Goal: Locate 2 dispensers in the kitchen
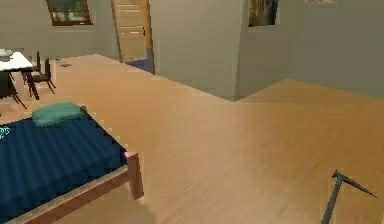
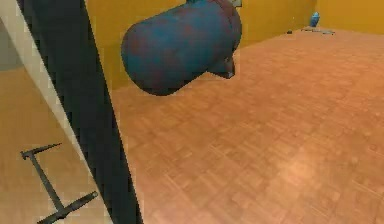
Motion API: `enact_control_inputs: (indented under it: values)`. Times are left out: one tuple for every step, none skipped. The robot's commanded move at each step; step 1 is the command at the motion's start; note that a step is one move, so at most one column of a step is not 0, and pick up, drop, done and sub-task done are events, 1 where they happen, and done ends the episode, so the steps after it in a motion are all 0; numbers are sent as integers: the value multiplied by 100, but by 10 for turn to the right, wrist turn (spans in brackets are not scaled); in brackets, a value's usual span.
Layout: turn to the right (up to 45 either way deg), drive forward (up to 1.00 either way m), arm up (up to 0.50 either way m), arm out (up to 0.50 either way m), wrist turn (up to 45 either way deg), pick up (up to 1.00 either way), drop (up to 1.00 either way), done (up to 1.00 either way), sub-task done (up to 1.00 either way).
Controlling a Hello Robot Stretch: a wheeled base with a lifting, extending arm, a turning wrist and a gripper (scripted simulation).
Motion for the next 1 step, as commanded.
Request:
enact_control_inputs:
  values:
    - [0, 100, 0, 0, 0, 0, 0, 0, 0]
